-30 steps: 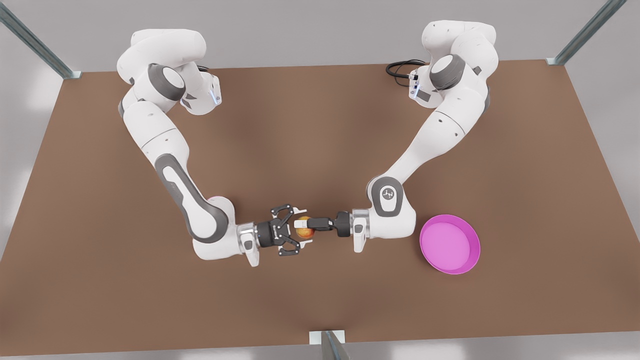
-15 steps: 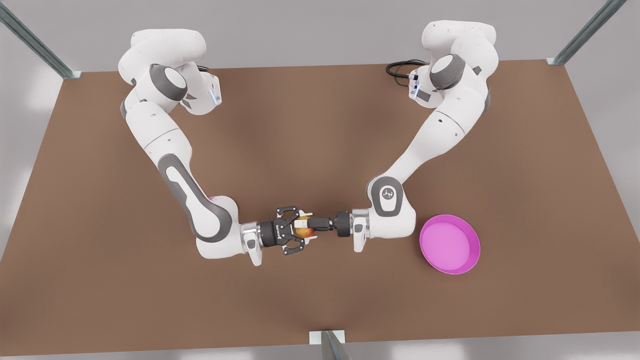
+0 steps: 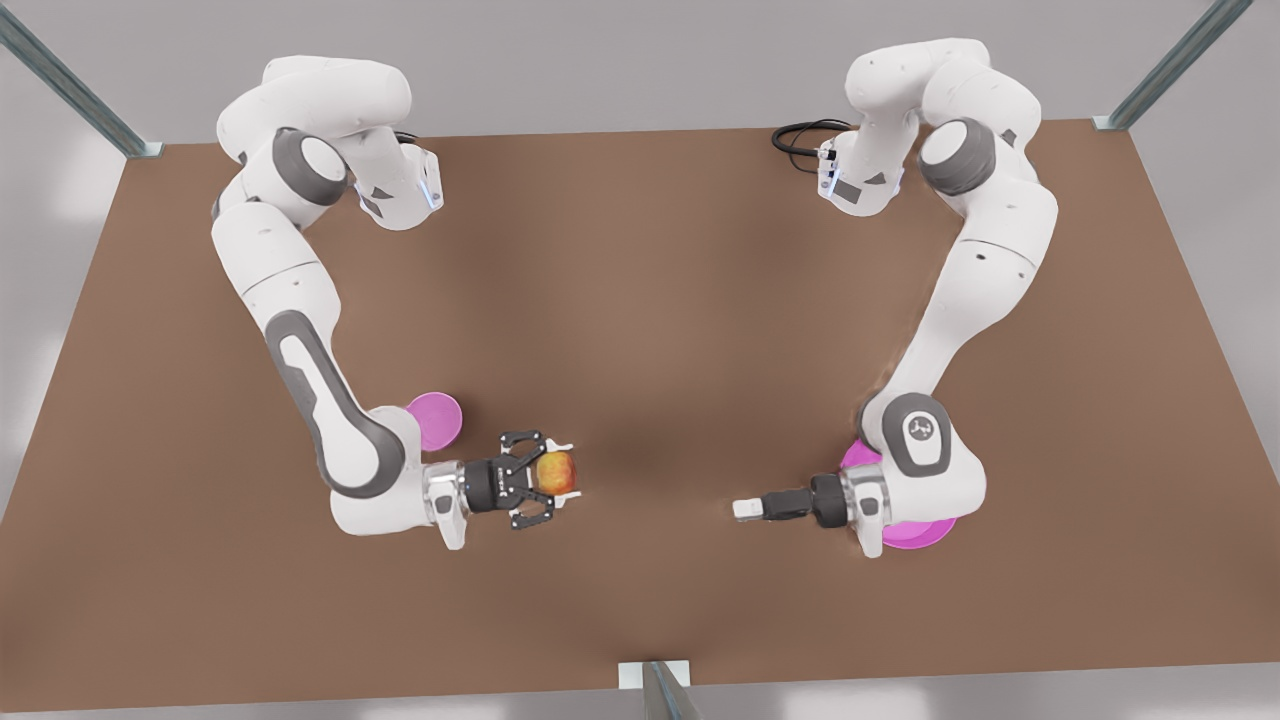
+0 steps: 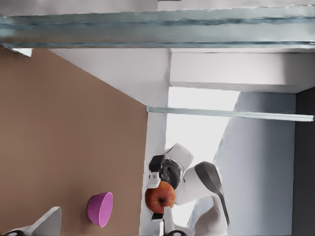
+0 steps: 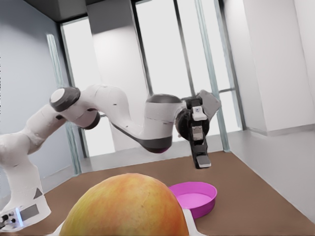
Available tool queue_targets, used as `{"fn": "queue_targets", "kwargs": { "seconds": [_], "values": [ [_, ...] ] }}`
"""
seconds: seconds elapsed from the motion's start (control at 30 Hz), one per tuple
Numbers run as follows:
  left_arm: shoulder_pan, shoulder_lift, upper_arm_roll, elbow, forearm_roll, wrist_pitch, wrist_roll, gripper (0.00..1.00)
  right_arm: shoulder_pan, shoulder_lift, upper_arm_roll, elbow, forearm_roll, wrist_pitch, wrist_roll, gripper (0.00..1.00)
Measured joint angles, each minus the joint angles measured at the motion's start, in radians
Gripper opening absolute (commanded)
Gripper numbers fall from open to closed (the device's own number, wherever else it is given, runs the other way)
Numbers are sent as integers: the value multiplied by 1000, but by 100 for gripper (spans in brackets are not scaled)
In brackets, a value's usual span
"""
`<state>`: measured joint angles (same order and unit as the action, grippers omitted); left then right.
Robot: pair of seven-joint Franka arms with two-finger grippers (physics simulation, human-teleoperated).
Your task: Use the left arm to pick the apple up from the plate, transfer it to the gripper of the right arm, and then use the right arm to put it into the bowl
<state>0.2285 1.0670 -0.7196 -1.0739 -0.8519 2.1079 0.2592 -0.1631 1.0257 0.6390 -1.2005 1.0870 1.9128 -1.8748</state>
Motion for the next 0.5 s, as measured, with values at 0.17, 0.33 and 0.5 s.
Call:
{"fn": "queue_targets", "kwargs": {
  "seconds": [0.17,0.33,0.5],
  "values": [
    [-20,-311,47,115,756,-477,-69,100,-116,-99,-4,-27,-504,-96,56,65],
    [-337,-751,594,-382,815,-530,-133,100,-114,-198,-3,-102,-1074,-126,138,66],
    [-404,-722,619,-264,901,-604,-180,100,-133,-348,-5,-325,-1350,-62,209,66]
  ]
}}
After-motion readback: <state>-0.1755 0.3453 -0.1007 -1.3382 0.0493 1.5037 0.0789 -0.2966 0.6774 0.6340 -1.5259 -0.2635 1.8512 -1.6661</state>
